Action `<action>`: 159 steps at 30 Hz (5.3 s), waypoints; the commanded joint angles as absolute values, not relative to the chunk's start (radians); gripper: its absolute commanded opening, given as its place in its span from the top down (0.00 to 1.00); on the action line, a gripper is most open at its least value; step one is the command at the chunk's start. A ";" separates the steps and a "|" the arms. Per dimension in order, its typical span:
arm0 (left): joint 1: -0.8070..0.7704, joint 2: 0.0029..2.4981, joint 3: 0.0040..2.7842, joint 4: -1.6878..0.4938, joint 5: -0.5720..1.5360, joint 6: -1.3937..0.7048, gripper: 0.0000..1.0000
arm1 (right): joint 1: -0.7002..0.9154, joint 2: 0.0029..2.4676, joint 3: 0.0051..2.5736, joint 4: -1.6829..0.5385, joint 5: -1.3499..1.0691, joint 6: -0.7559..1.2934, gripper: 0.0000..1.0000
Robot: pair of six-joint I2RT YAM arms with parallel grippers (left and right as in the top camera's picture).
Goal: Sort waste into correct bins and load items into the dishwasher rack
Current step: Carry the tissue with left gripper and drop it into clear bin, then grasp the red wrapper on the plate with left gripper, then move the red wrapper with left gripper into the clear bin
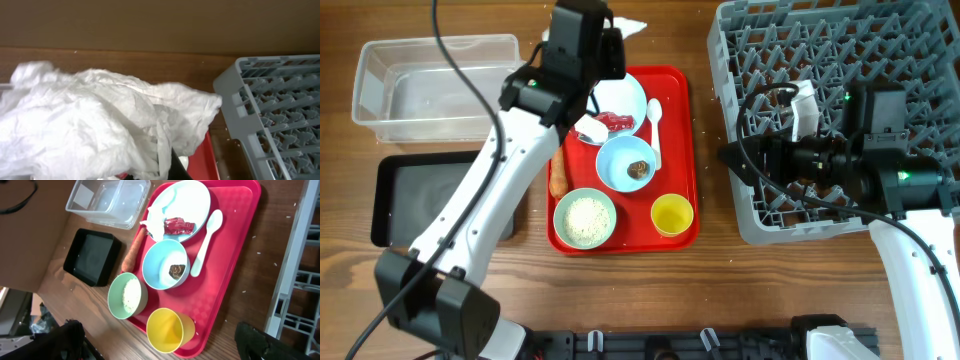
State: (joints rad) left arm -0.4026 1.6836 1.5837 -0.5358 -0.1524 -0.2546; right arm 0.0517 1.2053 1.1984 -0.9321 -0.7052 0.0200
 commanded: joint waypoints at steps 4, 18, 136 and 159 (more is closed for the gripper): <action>-0.174 1.641 1.579 -0.653 -0.215 -0.277 0.96 | 0.055 1.206 1.217 -0.933 -0.695 0.000 0.00; 0.133 1.839 1.585 -0.732 -0.148 -0.277 0.00 | 0.055 1.206 1.217 -0.941 -0.696 0.000 0.00; -0.195 2.041 1.846 -0.857 0.053 -0.092 0.96 | 0.055 1.207 1.217 -1.007 -0.643 0.001 0.00; 0.113 1.945 1.876 -0.834 0.009 -0.143 0.00 | 0.055 1.207 1.217 -1.003 -0.643 0.001 0.00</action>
State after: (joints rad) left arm 0.1181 2.0624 1.8515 -0.8066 -0.0727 -0.1219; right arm 0.0517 1.2064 1.1995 -1.0065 -0.6491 0.0200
